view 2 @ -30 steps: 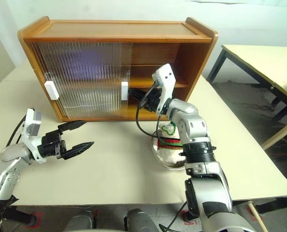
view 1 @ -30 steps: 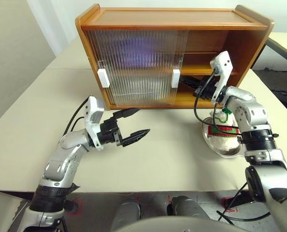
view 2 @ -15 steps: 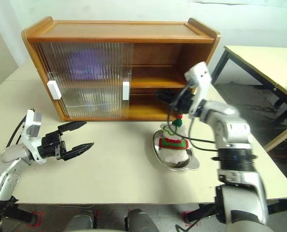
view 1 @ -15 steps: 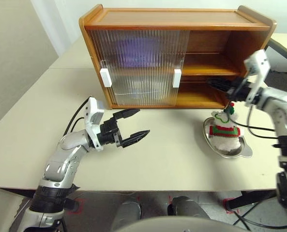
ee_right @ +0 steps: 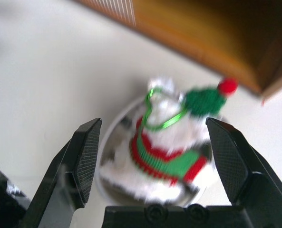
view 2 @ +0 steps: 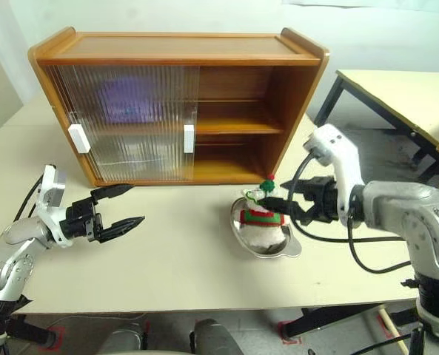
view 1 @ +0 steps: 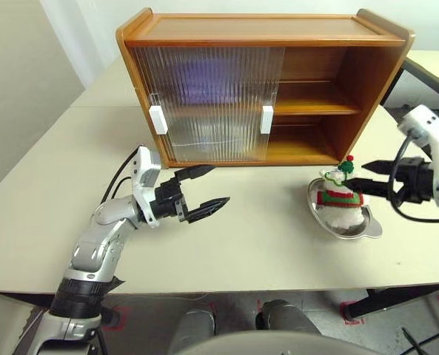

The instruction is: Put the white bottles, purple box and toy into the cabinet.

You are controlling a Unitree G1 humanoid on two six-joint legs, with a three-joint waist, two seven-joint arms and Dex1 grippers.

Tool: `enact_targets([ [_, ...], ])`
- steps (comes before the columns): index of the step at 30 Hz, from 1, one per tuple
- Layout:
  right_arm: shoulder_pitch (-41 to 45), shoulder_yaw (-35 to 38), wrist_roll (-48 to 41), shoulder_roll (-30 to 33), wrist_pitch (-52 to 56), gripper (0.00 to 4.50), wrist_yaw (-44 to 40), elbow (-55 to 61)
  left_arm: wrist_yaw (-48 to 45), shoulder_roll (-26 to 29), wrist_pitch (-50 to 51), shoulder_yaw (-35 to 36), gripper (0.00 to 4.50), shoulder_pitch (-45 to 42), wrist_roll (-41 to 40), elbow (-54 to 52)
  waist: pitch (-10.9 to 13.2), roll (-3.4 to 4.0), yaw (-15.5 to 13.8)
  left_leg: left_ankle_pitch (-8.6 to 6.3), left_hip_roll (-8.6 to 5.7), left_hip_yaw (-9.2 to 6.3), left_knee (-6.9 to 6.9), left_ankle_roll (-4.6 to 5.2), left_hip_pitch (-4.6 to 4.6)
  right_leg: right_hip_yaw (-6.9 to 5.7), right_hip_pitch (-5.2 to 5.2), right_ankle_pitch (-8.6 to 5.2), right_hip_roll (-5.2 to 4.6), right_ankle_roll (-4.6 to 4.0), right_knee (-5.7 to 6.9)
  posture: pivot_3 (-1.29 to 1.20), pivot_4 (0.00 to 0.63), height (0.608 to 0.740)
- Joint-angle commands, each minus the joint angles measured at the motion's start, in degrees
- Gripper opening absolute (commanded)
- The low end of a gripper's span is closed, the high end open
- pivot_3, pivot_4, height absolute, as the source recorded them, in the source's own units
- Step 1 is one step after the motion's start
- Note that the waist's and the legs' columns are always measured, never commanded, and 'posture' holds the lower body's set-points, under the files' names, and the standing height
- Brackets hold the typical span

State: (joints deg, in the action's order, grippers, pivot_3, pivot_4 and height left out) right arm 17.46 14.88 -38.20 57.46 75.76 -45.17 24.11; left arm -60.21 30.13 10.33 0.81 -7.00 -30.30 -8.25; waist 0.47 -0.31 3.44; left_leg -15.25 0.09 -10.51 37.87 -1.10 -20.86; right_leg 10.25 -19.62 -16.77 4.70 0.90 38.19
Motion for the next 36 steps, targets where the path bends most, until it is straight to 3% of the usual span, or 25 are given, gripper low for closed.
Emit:
enact_targets([
  [1, 0.2, -0.7, 1.0, -0.6, 5.6, 4.47, 5.5, 1.9, -0.5, 0.2, -0.2, -0.3, 4.50, 0.0, 0.5, 0.5, 0.0, -0.01, 0.1, 0.00, 0.01, -0.02, 0.00, 0.01, 0.00, 0.00, 0.00, 0.00, -0.01, 0.00, 0.00, -0.12, 0.000, 0.740],
  [14, 3.2, -0.8, 1.3, -9.4, 16.7, 4.47, 14.2, 2.5, -0.6, 0.3, -0.1, -0.1, 4.50, -0.2, 0.6, 0.7, 0.0, 0.02, 0.9, -0.12, 0.08, -0.06, -0.19, 0.19, -0.25, 0.04, -0.36, 0.08, 0.09, 0.43, 0.03, -0.12, 0.000, 0.740],
  [23, 0.7, -1.3, -0.6, -10.9, 16.7, 4.47, 17.2, 3.2, -0.9, 0.2, 0.0, -0.2, 4.50, -0.5, 0.5, 1.0, 0.0, 0.02, 1.0, -0.13, 0.07, -0.14, -0.16, 0.21, -0.24, 0.05, -0.31, -0.09, 0.09, 0.23, 0.03, -0.12, 0.000, 0.740],
  [30, 1.4, -1.4, 2.8, -17.4, 15.9, 4.47, 22.1, 2.2, -0.9, 0.1, -0.3, -0.2, 4.50, -0.9, 0.7, 1.4, 0.0, 0.02, 1.1, -0.13, 0.10, -0.15, -0.16, 0.21, -0.21, 0.05, -0.31, -0.05, 0.11, 0.28, 0.05, -0.12, 0.000, 0.740],
  [36, 1.4, -2.1, 3.9, -18.4, 14.6, 4.47, 22.3, 0.5, -1.4, 0.7, -0.7, -0.2, 4.50, -0.7, 1.1, 1.6, 0.0, 0.02, 1.1, -0.13, 0.10, -0.19, -0.16, 0.22, -0.22, 0.05, -0.30, -0.03, 0.11, 0.32, 0.04, -0.11, 0.000, 0.740],
])
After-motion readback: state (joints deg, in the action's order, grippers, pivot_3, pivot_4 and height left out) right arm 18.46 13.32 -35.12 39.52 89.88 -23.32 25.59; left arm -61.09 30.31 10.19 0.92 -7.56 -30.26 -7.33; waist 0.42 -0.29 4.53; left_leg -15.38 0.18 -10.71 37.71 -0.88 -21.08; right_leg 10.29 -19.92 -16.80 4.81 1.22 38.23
